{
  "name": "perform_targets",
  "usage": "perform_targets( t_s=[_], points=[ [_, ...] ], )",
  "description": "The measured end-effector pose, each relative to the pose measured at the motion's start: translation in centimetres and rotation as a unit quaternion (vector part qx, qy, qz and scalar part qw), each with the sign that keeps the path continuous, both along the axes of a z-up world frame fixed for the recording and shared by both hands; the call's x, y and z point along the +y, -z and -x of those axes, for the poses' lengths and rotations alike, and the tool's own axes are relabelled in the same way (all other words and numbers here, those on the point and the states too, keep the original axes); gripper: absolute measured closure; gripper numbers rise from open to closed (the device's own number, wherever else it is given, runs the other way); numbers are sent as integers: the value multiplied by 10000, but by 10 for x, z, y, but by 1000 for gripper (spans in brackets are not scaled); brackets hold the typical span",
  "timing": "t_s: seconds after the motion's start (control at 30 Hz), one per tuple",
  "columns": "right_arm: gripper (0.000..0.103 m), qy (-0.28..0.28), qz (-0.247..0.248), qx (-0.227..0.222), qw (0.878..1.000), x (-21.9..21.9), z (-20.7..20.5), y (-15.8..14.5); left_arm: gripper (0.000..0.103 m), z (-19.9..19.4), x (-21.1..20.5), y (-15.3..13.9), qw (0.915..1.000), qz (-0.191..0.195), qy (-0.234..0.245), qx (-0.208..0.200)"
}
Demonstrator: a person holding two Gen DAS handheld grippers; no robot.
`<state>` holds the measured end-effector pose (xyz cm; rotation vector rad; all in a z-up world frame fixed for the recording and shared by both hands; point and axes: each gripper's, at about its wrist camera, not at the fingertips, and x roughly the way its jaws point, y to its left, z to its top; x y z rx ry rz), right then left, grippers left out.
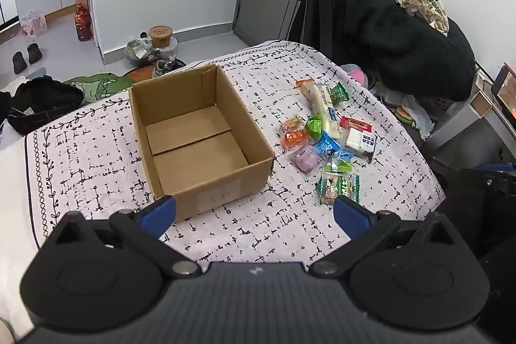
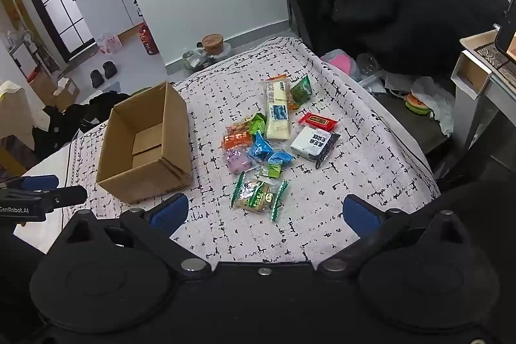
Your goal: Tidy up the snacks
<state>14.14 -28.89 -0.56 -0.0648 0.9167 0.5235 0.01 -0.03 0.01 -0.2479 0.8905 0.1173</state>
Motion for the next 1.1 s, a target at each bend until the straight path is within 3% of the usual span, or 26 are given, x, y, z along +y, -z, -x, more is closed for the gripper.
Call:
perform_targets(
  t_s=[1.1],
  points=[
    [0, -11, -57, -158, 9999, 1, 9, -4, 0, 11, -4, -17, 9997, -34, 71, -242]
  ],
)
